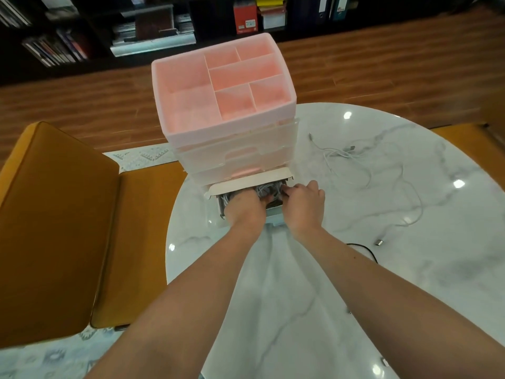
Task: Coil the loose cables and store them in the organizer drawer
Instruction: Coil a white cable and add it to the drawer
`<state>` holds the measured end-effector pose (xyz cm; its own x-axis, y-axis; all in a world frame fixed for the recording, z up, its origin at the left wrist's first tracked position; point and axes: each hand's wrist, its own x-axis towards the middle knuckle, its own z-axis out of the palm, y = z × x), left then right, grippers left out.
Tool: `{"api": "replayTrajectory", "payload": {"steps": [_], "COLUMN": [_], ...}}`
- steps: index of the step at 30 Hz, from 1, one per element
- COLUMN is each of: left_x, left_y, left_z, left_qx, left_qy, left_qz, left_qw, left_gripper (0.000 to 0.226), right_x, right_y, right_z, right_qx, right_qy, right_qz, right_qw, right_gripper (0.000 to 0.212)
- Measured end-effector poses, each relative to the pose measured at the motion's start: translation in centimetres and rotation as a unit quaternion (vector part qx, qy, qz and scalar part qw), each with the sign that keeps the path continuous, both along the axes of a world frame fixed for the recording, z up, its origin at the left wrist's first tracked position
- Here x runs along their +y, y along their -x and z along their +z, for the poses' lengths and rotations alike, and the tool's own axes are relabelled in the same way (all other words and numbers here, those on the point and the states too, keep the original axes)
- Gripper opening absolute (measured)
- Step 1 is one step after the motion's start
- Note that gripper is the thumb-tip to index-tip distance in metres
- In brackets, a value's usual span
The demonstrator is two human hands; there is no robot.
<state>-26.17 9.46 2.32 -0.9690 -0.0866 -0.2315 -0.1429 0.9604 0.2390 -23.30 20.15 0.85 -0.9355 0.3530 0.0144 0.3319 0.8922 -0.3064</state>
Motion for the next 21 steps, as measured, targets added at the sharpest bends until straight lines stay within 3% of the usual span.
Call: {"api": "replayTrajectory", "payload": {"steps": [4, 8, 15, 21], "left_x": [0.09, 0.52, 0.45, 0.47], "left_y": [0.28, 0.39, 0.42, 0.36], "left_z": [-0.03, -0.06, 0.03, 0.16], "left_qx": [-0.003, 0.002, 0.009, 0.002], "left_qy": [0.019, 0.013, 0.046, 0.047], "left_qz": [-0.006, 0.004, -0.013, -0.015], "left_qw": [1.0, 1.0, 0.999, 0.999], "left_gripper": [0.04, 0.041, 0.026, 0.024], "right_x": [0.2, 0.36, 0.85, 0.06], "right_y": [0.01, 0.26, 0.04, 0.67], "right_z": [0.02, 0.09, -0.42, -0.11], "right_qx": [0.041, 0.054, 0.049, 0.057], "right_qy": [0.071, 0.139, 0.158, 0.14], "right_qz": [-0.043, -0.026, -0.009, -0.058], "right_qw": [0.996, 0.988, 0.986, 0.987], "right_gripper": [0.014, 0.021, 0.021, 0.024]}}
